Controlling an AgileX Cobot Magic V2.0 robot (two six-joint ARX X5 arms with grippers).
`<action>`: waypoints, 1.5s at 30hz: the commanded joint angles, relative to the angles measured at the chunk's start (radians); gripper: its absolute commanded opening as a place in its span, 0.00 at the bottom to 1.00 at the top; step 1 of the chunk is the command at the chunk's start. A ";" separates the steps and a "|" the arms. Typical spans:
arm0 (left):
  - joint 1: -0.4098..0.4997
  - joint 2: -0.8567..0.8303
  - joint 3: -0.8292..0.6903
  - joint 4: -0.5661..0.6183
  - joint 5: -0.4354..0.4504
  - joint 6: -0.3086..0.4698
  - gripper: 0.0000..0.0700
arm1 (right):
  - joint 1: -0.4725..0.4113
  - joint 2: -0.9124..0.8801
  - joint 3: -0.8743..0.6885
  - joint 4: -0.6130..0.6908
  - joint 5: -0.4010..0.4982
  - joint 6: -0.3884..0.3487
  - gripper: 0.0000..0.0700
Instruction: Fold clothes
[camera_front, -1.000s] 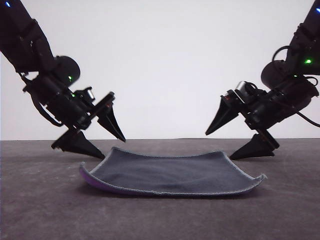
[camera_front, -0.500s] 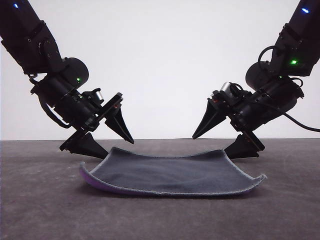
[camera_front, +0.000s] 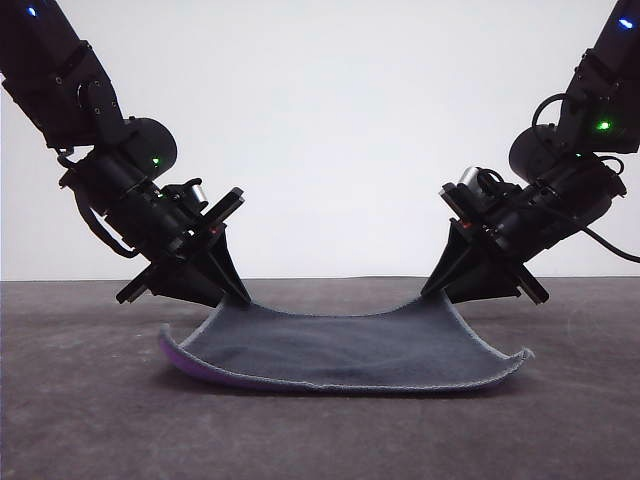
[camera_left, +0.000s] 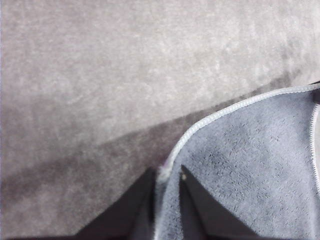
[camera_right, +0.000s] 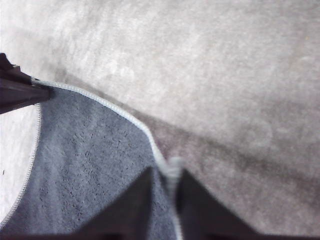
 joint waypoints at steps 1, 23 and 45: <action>-0.003 0.026 0.023 0.009 0.005 0.022 0.06 | 0.004 0.029 0.016 0.003 0.000 -0.019 0.01; 0.032 -0.060 0.026 -0.217 0.229 0.239 0.01 | -0.036 -0.024 0.016 -0.291 -0.293 -0.249 0.01; 0.021 -0.101 0.026 -0.715 0.275 0.563 0.02 | -0.028 -0.028 0.016 -0.949 -0.338 -0.819 0.01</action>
